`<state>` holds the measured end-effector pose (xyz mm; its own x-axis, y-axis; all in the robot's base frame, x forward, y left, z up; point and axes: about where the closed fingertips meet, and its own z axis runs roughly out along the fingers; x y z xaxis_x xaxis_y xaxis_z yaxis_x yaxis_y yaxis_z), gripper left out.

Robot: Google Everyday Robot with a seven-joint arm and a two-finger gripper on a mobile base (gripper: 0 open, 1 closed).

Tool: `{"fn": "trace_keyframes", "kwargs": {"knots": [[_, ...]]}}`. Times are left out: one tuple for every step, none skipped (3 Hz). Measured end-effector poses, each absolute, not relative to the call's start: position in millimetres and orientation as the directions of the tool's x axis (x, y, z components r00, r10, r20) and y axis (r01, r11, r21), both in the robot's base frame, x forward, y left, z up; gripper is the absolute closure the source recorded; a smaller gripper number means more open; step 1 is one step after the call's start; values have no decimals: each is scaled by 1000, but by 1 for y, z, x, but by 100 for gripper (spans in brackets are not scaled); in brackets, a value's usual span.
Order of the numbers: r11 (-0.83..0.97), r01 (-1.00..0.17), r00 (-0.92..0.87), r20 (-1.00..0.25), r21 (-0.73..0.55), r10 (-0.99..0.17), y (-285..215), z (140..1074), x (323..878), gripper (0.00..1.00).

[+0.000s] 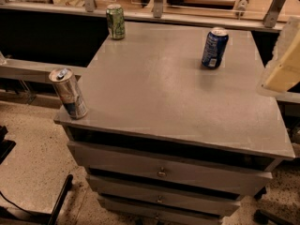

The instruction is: Move pepsi can near redbull can

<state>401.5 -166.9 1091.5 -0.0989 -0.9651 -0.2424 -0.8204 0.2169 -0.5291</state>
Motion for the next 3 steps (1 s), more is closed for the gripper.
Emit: {"fn": "trace_keyframes", "kwargs": {"knots": [[217, -820, -99, -242, -529, -965, -167, 1092, 401, 0], [239, -791, -82, -289, -564, -954, -167, 1106, 407, 0], [338, -735, -109, -389, -588, -915, -193, 1112, 442, 0]]}}
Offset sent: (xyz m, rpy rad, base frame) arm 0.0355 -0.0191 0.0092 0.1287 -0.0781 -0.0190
